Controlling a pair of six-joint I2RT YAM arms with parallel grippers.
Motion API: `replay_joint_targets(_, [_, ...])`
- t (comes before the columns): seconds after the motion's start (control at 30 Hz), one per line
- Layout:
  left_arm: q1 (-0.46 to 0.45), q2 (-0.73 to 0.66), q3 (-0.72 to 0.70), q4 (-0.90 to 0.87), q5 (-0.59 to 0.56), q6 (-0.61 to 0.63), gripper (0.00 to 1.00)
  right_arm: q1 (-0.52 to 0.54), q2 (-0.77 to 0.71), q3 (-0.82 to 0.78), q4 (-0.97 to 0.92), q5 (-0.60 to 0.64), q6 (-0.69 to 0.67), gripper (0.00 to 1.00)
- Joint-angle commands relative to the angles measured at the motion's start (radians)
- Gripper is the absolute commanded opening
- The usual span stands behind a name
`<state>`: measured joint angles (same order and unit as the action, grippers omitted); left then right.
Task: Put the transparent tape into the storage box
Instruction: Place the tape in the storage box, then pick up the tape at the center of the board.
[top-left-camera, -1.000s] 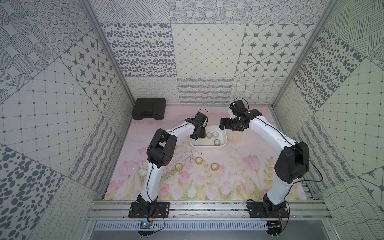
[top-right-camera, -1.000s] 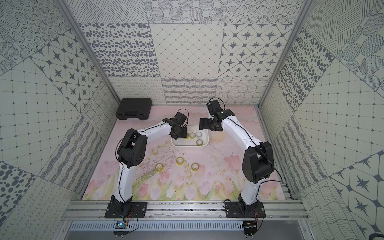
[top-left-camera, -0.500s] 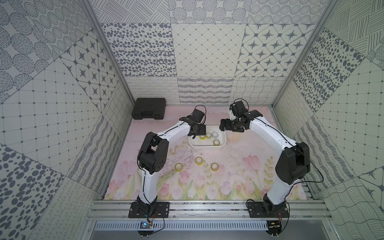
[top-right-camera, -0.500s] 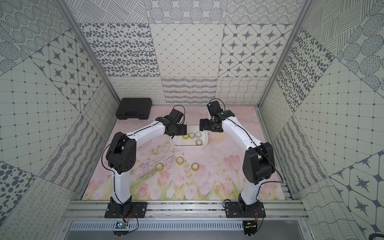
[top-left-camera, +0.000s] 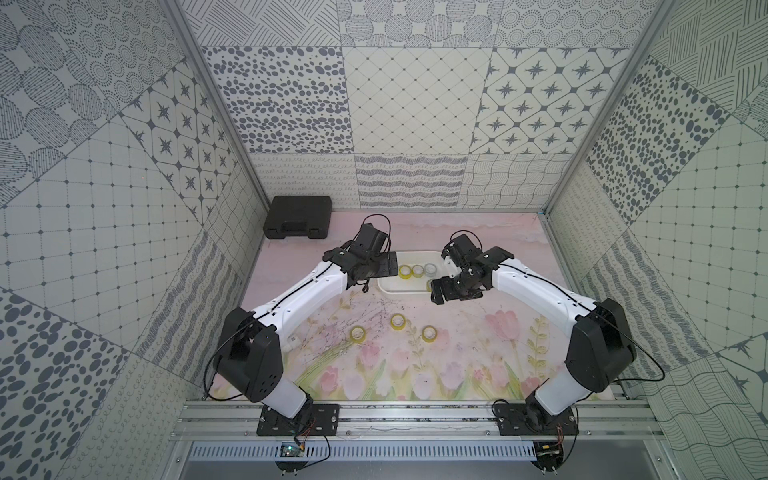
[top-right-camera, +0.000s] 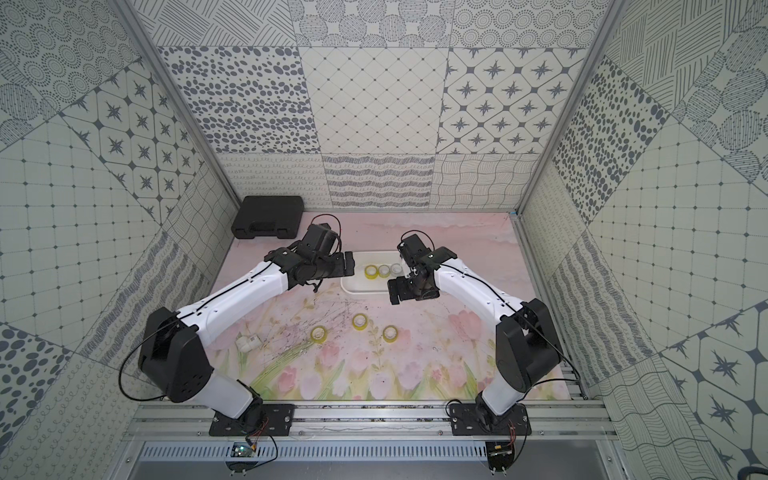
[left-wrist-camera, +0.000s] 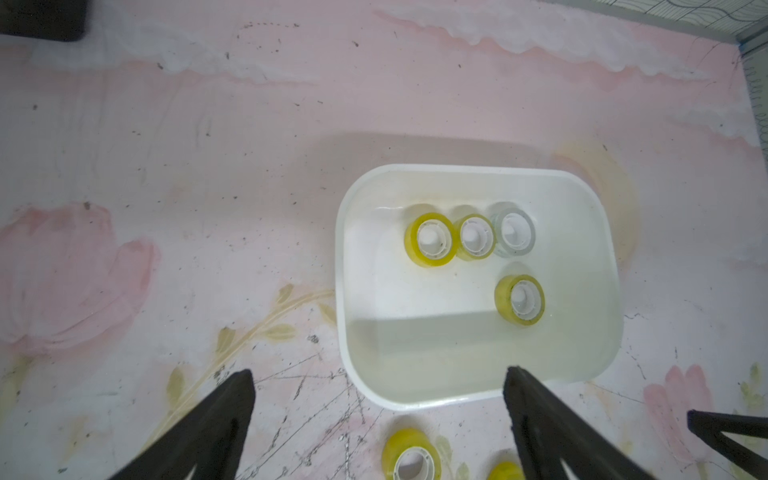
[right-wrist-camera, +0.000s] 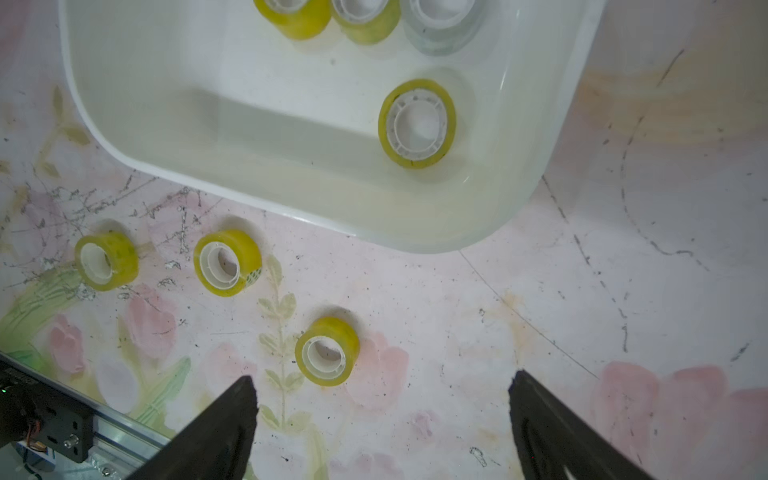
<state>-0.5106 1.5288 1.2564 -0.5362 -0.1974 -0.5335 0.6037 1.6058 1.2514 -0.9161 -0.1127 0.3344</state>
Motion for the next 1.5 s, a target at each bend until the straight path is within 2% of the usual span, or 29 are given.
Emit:
replay_joint_targets(0.0, [-0.004, -0.125, -0.119, -0.081, -0.086, -0.080, 0.99, 0.047, -0.026, -0.060, 0.045, -0.019, 0.024, 0.96])
replay_joint_targets(0.2, [-0.005, -0.185, -0.204, -0.088, -0.093, -0.125, 0.99, 0.096, 0.032, -0.120, 0.144, 0.003, 0.040, 0.92])
replay_joint_targets(0.47, [-0.007, -0.182, -0.221, -0.100, -0.087, -0.141, 0.99, 0.138, 0.104, -0.146, 0.204, 0.026, 0.039, 0.73])
replay_joint_targets(0.8, [-0.006, -0.200, -0.223, -0.121, -0.097, -0.136, 0.99, 0.177, 0.074, -0.236, 0.219, 0.042, 0.066, 0.66])
replay_joint_targets(0.87, [-0.005, -0.207, -0.228, -0.115, -0.102, -0.137, 0.99, 0.177, 0.080, -0.243, 0.230, 0.056, 0.067, 0.58])
replay_joint_targets(1.0, [-0.006, -0.219, -0.227, -0.118, -0.110, -0.134, 0.99, 0.177, 0.104, -0.234, 0.256, 0.071, 0.070, 0.54])
replay_joint_targets(1.03, [-0.006, -0.220, -0.225, -0.119, -0.112, -0.131, 0.99, 0.177, 0.112, -0.229, 0.261, 0.075, 0.069, 0.49])
replay_joint_targets(1.1, [-0.006, -0.223, -0.225, -0.123, -0.115, -0.129, 0.99, 0.177, 0.127, -0.219, 0.266, 0.071, 0.066, 0.46])
replay_joint_targets(1.33, [-0.006, -0.242, -0.237, -0.127, -0.138, -0.131, 0.99, 0.178, 0.124, -0.230, 0.269, 0.066, 0.061, 0.01])
replay_joint_targets(1.47, [-0.006, -0.262, -0.251, -0.118, -0.149, -0.136, 0.99, 0.177, 0.089, -0.249, 0.253, 0.072, 0.066, 0.00])
